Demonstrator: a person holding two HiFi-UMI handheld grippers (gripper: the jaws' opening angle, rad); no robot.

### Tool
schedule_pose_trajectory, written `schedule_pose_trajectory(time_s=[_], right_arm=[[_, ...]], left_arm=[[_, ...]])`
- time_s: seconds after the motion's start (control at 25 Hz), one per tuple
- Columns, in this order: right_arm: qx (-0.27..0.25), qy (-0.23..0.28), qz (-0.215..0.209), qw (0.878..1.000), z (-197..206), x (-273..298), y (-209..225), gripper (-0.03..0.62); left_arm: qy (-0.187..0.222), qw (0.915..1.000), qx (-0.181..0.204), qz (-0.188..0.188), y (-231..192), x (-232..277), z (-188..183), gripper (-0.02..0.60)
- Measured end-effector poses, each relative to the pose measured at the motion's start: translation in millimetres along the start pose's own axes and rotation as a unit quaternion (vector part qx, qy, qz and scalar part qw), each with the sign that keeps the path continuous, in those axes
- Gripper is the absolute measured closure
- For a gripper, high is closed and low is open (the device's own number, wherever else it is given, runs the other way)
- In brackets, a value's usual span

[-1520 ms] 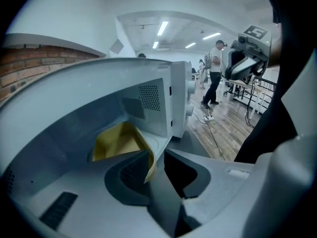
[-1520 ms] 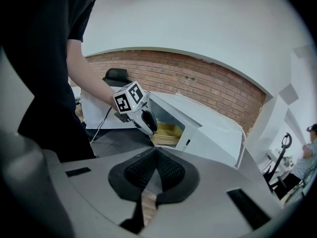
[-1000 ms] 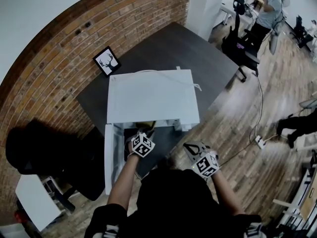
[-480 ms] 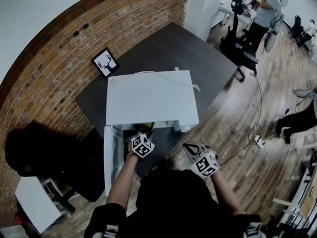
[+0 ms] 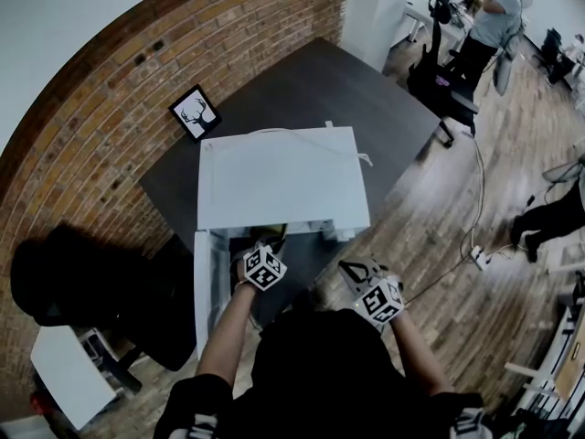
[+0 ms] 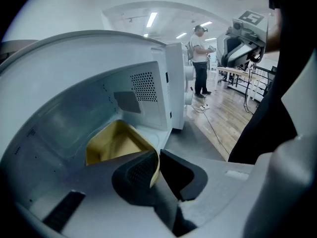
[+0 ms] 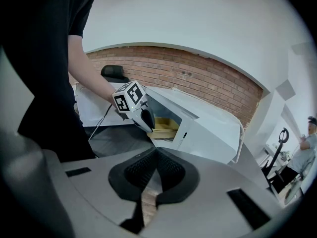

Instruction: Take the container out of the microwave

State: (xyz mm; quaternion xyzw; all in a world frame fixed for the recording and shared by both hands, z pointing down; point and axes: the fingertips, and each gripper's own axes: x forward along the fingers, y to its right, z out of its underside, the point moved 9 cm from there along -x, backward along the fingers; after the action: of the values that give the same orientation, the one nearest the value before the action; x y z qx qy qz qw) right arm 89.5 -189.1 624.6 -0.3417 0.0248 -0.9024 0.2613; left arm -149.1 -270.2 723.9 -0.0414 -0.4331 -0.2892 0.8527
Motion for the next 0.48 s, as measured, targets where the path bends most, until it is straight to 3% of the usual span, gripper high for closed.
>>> schedule_pose_trajectory(time_s=[0.48], right_arm=[[-0.003,0.000,0.001,1.000,0.8,4.5,0.1,0.594]], left_arm=[[0.001,0.9999,0.010,-0.004,1.5,-5.8,-2.3,0.551]])
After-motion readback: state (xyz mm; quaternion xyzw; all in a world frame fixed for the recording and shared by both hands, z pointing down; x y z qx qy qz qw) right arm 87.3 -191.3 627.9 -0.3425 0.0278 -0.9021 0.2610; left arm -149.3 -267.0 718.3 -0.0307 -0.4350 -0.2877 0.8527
